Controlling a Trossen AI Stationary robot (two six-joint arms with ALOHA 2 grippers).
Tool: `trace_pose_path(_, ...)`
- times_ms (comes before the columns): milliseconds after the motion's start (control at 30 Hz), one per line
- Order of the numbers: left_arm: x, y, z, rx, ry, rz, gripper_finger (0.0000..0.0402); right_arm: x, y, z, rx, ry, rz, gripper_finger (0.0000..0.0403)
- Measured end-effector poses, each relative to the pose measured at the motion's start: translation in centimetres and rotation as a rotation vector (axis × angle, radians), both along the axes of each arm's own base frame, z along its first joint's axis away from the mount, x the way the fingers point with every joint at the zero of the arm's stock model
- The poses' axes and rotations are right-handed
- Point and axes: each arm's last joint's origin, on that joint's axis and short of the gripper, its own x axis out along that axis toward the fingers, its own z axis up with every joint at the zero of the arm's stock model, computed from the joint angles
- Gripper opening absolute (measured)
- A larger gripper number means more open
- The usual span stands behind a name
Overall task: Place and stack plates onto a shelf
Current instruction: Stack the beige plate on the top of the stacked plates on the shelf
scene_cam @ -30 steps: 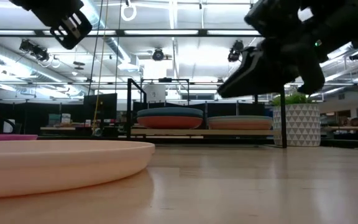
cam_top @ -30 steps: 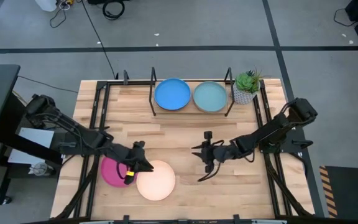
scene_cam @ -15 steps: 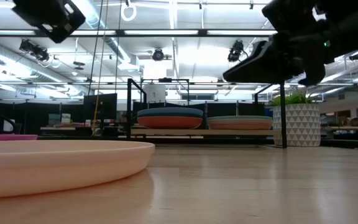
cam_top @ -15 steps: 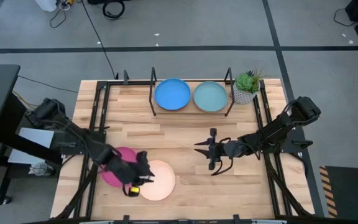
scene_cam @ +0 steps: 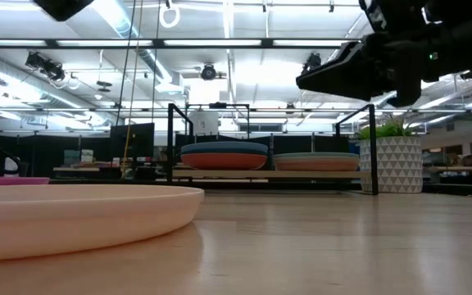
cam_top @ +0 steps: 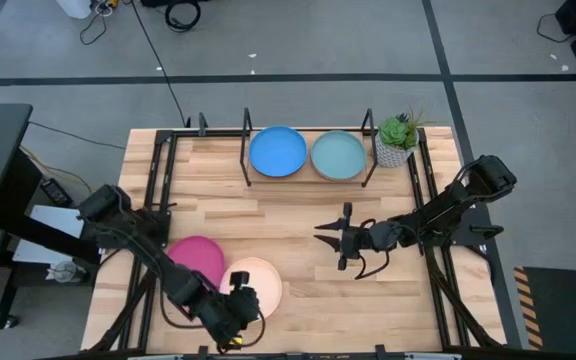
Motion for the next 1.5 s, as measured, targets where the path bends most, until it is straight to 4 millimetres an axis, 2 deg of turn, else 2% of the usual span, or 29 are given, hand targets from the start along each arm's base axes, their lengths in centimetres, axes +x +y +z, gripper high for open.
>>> trace_pose_path(267,-0.6,-1.3,-2.0,-0.005,0.106,0.080,0.0119,0.3,-0.5,0.5,-0.034,-0.038,0.043,0.0108)
trace_pose_path(667,-2.3,-2.4,-3.3,-0.024,0.195,0.180,0.0117,0.9,-1.9,0.7,-0.017,-0.061,0.111,0.0108)
trace_pose_path(933,-2.5,-3.4,-6.4,0.008,0.303,0.160,0.0104,1.1,-2.4,0.9,-0.007,-0.077,0.160,0.0108)
trace_pose_path(1233,-2.8,-3.5,-6.7,0.054,0.305,0.144,0.0103,1.2,-2.8,0.9,0.000,-0.081,0.182,0.0108)
trace_pose_path(1500,-3.0,-3.6,-8.2,0.164,0.333,0.068,0.0102,1.3,-3.1,0.9,0.003,-0.082,0.201,0.0108)
